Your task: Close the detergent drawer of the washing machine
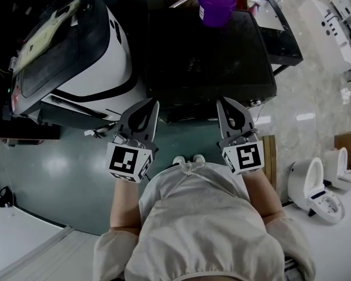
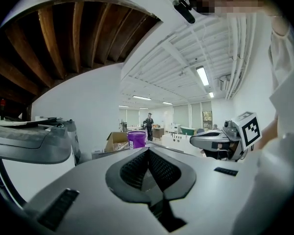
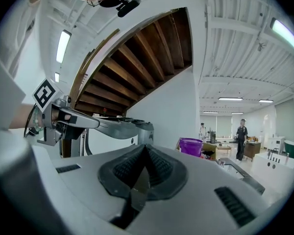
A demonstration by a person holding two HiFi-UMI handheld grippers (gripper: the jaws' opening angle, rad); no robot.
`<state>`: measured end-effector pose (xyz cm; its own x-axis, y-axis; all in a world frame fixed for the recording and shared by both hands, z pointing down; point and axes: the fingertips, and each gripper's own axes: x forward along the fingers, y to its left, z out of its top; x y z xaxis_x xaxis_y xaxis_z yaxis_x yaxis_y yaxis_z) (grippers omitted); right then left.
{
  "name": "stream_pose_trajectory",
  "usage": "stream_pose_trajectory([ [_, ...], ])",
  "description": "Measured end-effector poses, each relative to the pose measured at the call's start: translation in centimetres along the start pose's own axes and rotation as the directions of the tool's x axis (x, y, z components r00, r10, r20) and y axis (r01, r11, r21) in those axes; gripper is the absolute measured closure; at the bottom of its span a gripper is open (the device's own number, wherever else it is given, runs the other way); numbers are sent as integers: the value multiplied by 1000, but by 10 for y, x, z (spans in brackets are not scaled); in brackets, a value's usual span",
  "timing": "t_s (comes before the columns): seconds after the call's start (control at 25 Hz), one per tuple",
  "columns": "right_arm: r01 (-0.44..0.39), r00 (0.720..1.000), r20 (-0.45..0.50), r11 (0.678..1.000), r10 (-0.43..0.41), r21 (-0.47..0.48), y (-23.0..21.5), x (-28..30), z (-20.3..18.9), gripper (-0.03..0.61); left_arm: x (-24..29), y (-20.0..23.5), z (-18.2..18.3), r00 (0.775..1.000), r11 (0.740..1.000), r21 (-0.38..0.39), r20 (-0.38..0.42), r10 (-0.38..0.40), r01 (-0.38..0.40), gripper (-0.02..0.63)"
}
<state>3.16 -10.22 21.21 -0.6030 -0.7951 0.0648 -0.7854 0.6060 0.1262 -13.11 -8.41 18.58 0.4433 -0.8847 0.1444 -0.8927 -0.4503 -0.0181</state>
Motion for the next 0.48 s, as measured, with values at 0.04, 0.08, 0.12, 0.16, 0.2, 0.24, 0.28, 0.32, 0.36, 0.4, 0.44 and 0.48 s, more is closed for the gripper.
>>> stream_pose_trajectory([
  [0.04,-10,1000,1,1000,10,-4,2,0,0,578,0,-1,0,1000,1000,-2,3,-3,3,595],
  [0.08,-19,1000,3,1000,19,-4,4,0,1,578,0,-2,0,1000,1000,-4,5,-4,4,595],
  [0.12,-27,1000,5,1000,27,-4,6,0,2,578,-1,-2,1,1000,1000,-7,6,-4,4,595],
  [0.16,-35,999,6,999,35,-3,7,-1,2,578,-1,-2,1,1000,1000,-10,5,-4,4,595],
  [0.2,-42,999,6,999,42,-1,8,-1,2,578,-1,-3,2,1000,1000,-15,1,-3,3,595],
  [0.24,-49,999,3,999,49,1,9,-1,1,578,-1,-4,2,1000,1000,-19,-3,-2,2,595],
  [0.28,-53,999,-2,999,53,4,10,-2,0,578,-1,-5,1,1000,1000,-19,-8,-4,4,595],
  [0.32,-57,998,-8,998,57,5,10,-3,-1,578,-1,-7,-1,1000,1000,-16,-11,-6,6,595],
  [0.36,-60,998,-12,998,60,7,10,-4,-3,578,-1,-9,-3,1000,1000,-13,-13,-9,8,595],
  [0.4,-63,998,-14,998,64,8,10,-5,-4,578,-1,-11,-4,1000,1000,-10,-15,-10,9,595],
  [0.44,-66,998,-15,998,66,10,11,-7,-5,578,-1,-13,-5,1000,1000,-9,-17,-10,10,595],
  [0.48,-69,997,-15,998,69,14,11,-8,-5,578,-2,-14,-6,1000,1000,-8,-18,-9,9,595],
])
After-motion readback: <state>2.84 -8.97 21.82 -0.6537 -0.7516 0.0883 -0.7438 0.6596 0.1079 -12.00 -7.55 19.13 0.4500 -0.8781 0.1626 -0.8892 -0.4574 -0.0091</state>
